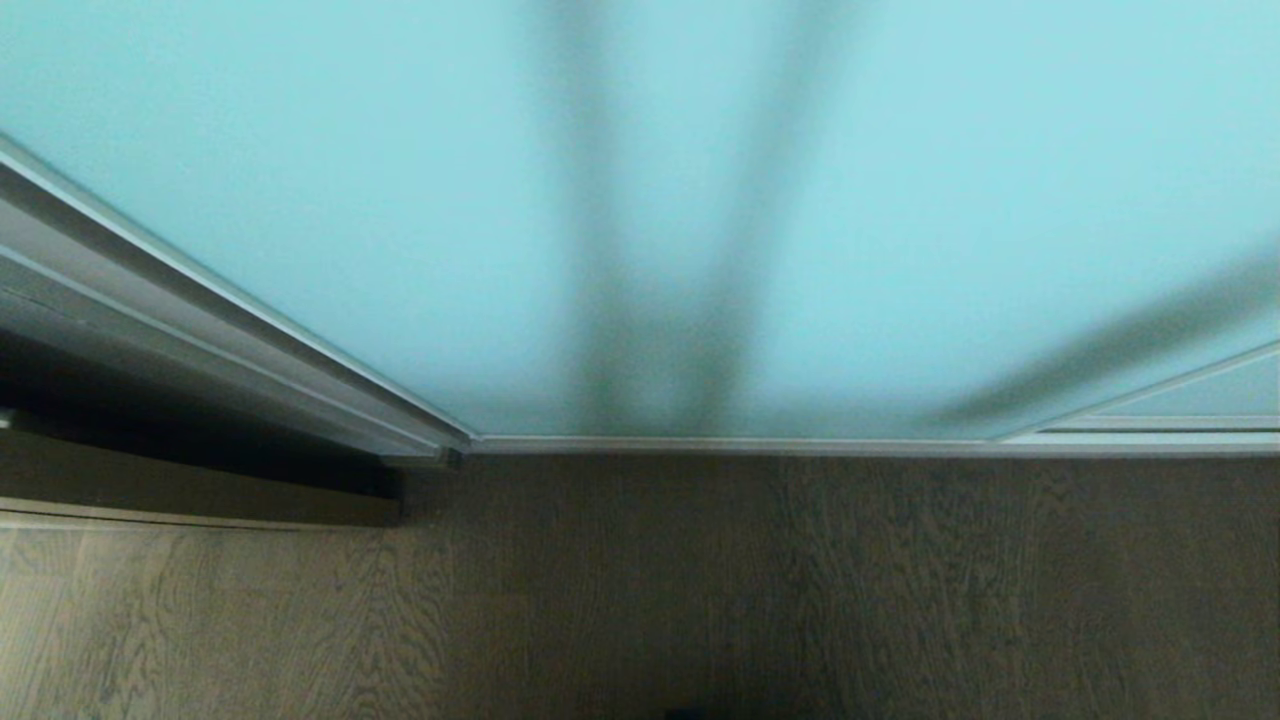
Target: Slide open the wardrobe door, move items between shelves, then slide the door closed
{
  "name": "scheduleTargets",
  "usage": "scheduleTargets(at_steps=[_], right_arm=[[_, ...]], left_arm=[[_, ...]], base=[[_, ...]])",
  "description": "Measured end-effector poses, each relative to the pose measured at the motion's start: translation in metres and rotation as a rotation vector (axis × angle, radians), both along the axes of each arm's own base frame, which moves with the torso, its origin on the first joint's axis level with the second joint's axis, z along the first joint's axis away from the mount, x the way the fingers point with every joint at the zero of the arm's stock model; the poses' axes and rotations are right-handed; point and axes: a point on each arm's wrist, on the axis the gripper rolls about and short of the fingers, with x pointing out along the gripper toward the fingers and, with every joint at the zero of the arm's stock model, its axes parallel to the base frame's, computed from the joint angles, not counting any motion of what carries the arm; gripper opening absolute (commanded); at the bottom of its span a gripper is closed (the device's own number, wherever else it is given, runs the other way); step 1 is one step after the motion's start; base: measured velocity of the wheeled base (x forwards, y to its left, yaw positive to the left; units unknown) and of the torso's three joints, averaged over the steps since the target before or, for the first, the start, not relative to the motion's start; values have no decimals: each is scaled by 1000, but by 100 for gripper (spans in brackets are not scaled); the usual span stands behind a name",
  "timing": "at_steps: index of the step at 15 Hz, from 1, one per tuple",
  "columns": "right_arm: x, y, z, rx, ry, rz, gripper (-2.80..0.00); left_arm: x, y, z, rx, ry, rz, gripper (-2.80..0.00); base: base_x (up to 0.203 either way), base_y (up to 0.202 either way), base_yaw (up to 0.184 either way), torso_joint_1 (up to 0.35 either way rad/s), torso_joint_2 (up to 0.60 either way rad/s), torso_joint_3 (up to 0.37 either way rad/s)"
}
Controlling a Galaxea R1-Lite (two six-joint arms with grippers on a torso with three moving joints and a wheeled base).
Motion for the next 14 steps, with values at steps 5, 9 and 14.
scheduleTargets(at_steps=[5,9,14], right_arm=[[0,0,0,2,0,0,-280],[0,0,0,3,3,-9,-280],[0,0,0,4,1,-13,-280]], left_arm=[[0,0,0,0,0,0,-280],[0,0,0,0,0,0,-280],[0,0,0,0,0,0,-280]], base=[[0,0,0,0,0,0],[0,0,0,0,0,0],[0,0,0,0,0,0]])
